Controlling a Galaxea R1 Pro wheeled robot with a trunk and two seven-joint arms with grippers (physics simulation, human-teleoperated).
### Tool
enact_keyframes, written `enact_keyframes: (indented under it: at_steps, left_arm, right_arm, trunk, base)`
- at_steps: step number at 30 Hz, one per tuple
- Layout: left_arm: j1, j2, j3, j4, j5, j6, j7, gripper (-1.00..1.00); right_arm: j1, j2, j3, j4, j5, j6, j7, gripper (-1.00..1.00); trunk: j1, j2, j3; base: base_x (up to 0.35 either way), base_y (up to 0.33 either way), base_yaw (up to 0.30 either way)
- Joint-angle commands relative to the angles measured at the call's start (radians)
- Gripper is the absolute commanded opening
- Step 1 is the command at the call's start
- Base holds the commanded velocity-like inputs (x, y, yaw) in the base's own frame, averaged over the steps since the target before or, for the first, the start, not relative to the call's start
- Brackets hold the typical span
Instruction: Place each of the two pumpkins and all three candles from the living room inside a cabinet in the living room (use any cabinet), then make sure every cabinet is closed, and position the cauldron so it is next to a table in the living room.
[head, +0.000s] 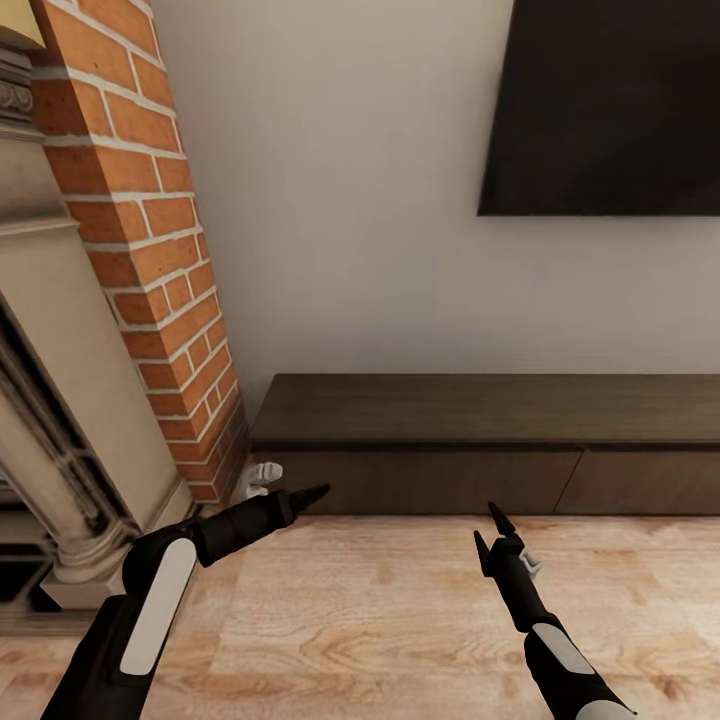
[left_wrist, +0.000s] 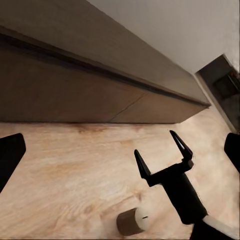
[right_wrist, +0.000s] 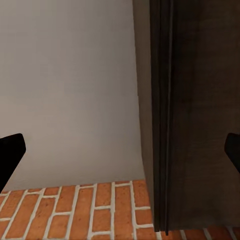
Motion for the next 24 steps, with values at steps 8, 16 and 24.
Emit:
enact_keyframes:
  at_steps: [8,16,24]
  left_arm:
    - [-0.008,0.036,0.001,-0.009,0.004,0.184,-0.142,1.0]
    - [-0.009,0.076,0.001,-0.009,0.005,0.184,-0.295,1.0]
    - [-0.008,0.079,0.0,-0.009,0.004,0.184,-0.311,1.0]
  right_arm:
    - [-0.001,0.0,-0.001,0.0,-0.009,0.009,0.002,1.0]
    - [0.0,0.0,-0.001,-0.001,-0.009,0.009,0.003,1.0]
    - [-0.001,0.0,-0.001,-0.001,-0.009,0.009,0.003,1.0]
  trunk:
    - [0.0,0.0,-0.001]
    - [0.0,0.0,-0.001]
    - [0.0,0.0,-0.001]
  base:
    - [0.002,0.0,0.0]
    - [0.204,0.0,0.0]
    - [0.125,0.0,0.0]
